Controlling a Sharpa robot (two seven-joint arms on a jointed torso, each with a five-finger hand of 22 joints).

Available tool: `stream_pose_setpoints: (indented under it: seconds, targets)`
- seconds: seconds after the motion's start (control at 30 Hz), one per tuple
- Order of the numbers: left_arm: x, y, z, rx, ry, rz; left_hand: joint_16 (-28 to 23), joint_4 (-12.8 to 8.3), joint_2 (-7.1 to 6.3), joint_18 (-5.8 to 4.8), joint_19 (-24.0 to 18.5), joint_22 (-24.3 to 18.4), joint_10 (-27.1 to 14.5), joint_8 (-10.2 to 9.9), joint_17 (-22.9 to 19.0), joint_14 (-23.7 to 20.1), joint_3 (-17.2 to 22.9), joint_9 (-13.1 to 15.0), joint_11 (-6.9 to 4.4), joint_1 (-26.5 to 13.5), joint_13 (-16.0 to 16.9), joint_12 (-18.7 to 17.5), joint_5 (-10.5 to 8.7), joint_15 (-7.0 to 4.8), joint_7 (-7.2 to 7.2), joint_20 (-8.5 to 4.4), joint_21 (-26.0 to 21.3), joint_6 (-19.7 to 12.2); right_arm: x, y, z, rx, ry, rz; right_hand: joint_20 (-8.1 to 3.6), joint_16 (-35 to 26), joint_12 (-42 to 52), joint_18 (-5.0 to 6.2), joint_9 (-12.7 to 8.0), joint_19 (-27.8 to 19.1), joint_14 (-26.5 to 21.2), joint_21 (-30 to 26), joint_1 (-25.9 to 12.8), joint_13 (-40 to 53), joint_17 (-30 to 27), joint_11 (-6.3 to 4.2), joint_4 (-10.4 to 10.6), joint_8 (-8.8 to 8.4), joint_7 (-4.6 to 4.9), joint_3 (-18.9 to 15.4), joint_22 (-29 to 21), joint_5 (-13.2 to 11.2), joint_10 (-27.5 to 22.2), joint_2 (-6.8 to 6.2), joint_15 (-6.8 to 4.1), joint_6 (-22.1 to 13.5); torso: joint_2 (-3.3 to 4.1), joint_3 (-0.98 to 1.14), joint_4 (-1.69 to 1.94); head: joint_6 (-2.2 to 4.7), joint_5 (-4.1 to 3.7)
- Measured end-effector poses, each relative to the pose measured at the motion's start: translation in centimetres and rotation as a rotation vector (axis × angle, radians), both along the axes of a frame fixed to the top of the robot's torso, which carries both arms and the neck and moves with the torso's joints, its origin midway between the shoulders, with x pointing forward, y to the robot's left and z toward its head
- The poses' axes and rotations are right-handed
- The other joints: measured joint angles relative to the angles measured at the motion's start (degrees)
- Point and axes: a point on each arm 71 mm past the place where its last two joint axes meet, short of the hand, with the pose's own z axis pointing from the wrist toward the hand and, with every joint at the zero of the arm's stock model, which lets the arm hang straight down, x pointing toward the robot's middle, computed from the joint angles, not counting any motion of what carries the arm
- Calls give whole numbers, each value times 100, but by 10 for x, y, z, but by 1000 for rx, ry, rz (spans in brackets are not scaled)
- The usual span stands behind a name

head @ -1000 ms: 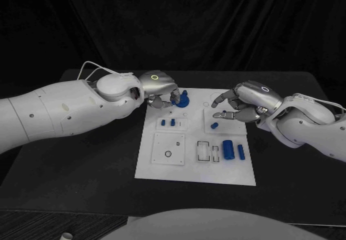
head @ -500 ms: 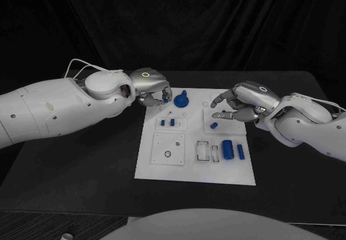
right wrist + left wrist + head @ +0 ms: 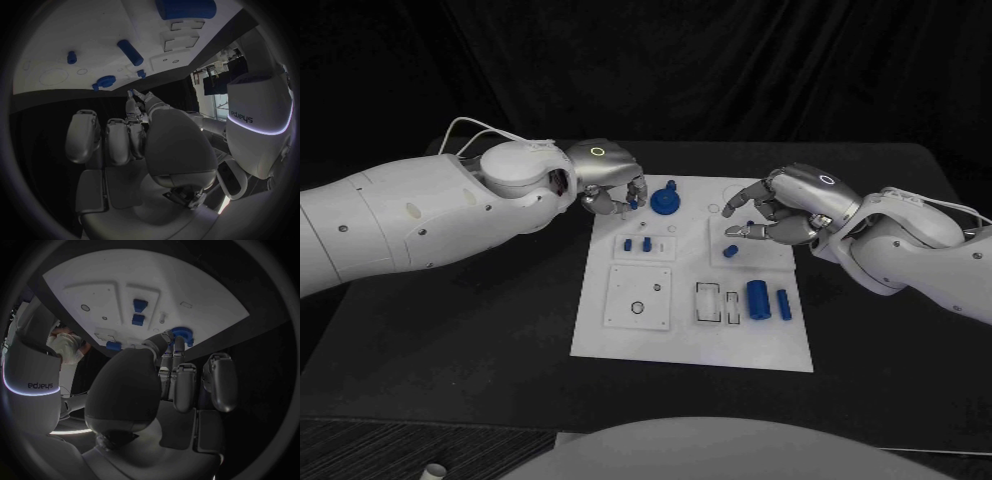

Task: Assemble the parts on the task board

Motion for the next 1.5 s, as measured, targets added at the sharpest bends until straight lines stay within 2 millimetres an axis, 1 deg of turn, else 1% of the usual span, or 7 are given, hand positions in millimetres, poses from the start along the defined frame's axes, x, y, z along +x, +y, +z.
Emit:
stream_pose_setpoints:
  seconds: [0.07,0.2,0.43,0.63,0.83,1.3,1.5]
  targets:
    - [0,-2,-1,4,5,-2,0,-7,0,0,0,0,0,0,0,0,7,-1,0,0,-6,0,0,0,0,0,-22,0,0,0,0,-1,1,0,0,0,0,0,0,0,0,0,0,0,0,0,0,0,0,0,0,0,0,0,0,0,1,3,-6,0,-3]
    - [1,-5,-4,11,15,-4,0,9,0,0,0,2,0,-27,0,0,23,-8,1,0,-8,0,0,0,22,0,-22,-21,0,-1,0,-1,2,-1,0,0,0,0,0,0,0,0,0,0,0,0,0,0,0,0,0,-1,0,0,0,0,2,7,-7,0,-4]
    - [1,-7,-11,25,38,-3,-23,9,0,0,1,5,0,-27,0,0,23,-9,1,0,-15,0,0,0,1,0,-45,-42,0,0,-1,-2,3,0,0,1,0,0,-1,0,0,0,0,0,0,0,0,0,0,0,0,-1,0,0,0,0,-2,4,-20,0,8]
    - [1,-8,-15,35,53,-2,-23,9,0,0,-18,4,22,-28,0,0,23,-9,-18,0,-17,0,0,0,1,19,-45,-42,0,0,-1,-3,5,-1,0,1,0,0,-1,0,0,0,0,0,0,0,0,0,0,0,-1,-2,0,0,0,0,-8,4,-23,0,-4]
    - [1,-8,-17,44,65,-1,-54,9,0,0,-18,4,51,-49,0,0,23,-16,-10,0,-20,-20,0,0,1,19,-66,-42,0,-1,-2,-4,7,-1,0,3,0,0,-1,0,0,0,0,-5,-6,10,0,0,0,0,4,9,-11,0,0,0,-10,5,-22,0,1]
    - [-1,-13,-26,52,87,-8,-54,9,0,0,-18,3,51,-49,0,0,22,-20,-9,0,-27,-20,0,0,21,19,-66,-61,0,0,-3,-8,15,1,0,4,0,0,-2,0,0,0,-1,-12,-14,21,0,0,0,0,3,20,-21,-1,0,0,-3,8,-11,0,-59]
    - [0,-13,-27,53,87,-5,-54,9,0,0,-17,3,51,-49,0,0,22,-20,-9,0,-27,-20,0,0,21,19,-66,-61,0,0,-4,-10,20,1,0,-18,0,0,-2,0,0,-30,23,-11,-14,21,0,0,0,0,2,20,-21,23,0,0,-2,9,-10,0,-52]
